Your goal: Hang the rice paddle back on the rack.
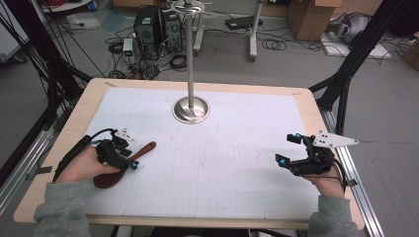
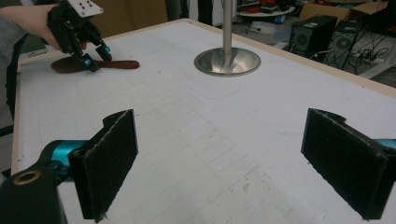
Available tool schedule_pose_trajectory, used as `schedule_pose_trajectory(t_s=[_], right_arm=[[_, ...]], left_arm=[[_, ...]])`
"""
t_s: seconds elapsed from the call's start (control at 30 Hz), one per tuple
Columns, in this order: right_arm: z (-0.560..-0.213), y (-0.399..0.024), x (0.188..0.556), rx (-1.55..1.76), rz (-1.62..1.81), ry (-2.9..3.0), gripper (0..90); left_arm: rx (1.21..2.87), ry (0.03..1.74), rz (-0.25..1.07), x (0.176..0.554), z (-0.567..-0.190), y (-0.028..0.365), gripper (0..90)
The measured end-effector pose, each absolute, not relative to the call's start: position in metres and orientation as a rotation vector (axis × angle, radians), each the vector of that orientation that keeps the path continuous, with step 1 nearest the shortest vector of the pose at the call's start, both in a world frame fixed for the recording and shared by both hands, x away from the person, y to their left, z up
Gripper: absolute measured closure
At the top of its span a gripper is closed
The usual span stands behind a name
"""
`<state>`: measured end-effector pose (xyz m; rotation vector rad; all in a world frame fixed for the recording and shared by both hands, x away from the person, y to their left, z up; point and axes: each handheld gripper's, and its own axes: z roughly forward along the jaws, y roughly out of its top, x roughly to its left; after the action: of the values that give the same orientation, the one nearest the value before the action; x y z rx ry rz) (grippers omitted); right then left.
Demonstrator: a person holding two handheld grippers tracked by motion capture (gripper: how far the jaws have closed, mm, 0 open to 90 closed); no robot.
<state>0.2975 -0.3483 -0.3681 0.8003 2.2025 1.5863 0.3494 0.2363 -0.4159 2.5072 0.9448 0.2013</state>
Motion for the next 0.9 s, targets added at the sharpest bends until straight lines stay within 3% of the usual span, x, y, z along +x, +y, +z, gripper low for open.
schedule_pose_trajectory(t_s=[0.47,0.7,0.9], right_arm=[[-0.3704,-0.3484,0.2967,0.807,1.574,2.219,9.6],[-0.3709,-0.3479,0.2974,0.799,1.573,2.229,9.5],[-0.3710,-0.3490,0.2975,0.802,1.578,2.226,9.5]], left_arm=[[2.541,0.978,0.215,0.3524,-0.4131,0.2326,58.7],[2.558,0.948,0.223,0.3509,-0.4121,0.2287,73.8],[2.548,0.965,0.206,0.3518,-0.4121,0.2299,74.5]])
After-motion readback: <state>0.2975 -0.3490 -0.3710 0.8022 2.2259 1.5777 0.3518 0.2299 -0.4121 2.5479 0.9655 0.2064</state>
